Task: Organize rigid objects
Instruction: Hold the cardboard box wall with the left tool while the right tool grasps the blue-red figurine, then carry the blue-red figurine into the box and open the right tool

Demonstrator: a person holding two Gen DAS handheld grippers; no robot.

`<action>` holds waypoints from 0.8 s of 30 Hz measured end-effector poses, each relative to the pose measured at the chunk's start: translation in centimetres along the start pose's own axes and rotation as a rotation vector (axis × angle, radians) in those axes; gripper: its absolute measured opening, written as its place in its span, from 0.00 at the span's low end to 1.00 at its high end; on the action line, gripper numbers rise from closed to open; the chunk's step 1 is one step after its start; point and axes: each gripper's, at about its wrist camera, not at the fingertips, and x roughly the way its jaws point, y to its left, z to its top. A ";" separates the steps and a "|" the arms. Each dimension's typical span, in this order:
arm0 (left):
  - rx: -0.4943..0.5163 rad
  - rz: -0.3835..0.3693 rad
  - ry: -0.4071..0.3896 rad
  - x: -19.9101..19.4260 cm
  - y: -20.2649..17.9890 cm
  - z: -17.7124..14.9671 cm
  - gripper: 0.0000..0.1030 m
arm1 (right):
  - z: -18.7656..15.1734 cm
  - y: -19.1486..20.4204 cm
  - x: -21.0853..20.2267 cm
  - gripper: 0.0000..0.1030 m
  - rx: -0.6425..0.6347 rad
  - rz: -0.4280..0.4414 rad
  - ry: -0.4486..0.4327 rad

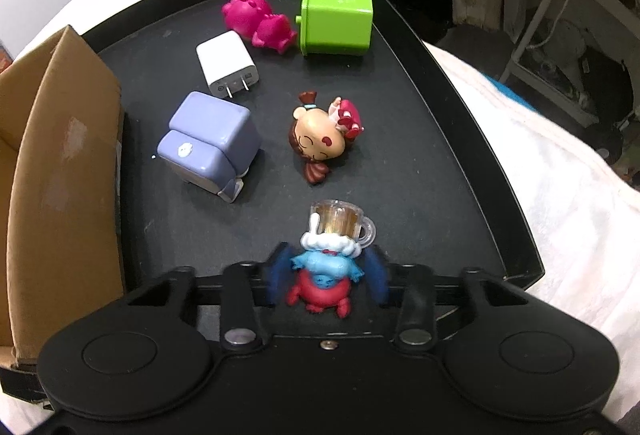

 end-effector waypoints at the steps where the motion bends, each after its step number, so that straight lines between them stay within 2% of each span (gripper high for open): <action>1: -0.003 0.001 0.001 0.0 0.1 0.0 0.26 | 0.0 -0.1 -0.1 0.37 -0.004 0.001 -0.003; 3: -0.014 0.002 0.002 0.0 0.4 0.0 0.18 | -0.2 -0.3 -0.3 0.37 -0.004 -0.001 -0.008; 5: -0.025 0.002 0.002 0.0 0.8 -0.1 0.15 | -0.2 -0.5 -0.4 0.37 0.006 0.011 -0.004; 13: -0.075 0.003 -0.012 -0.1 1.2 -0.3 0.15 | 0.0 -0.5 -2.2 0.37 -0.006 0.048 -0.034; 24: -0.090 -0.013 -0.067 -0.2 1.7 -1.1 0.15 | 1.7 0.7 -5.9 0.36 -0.098 0.099 -0.083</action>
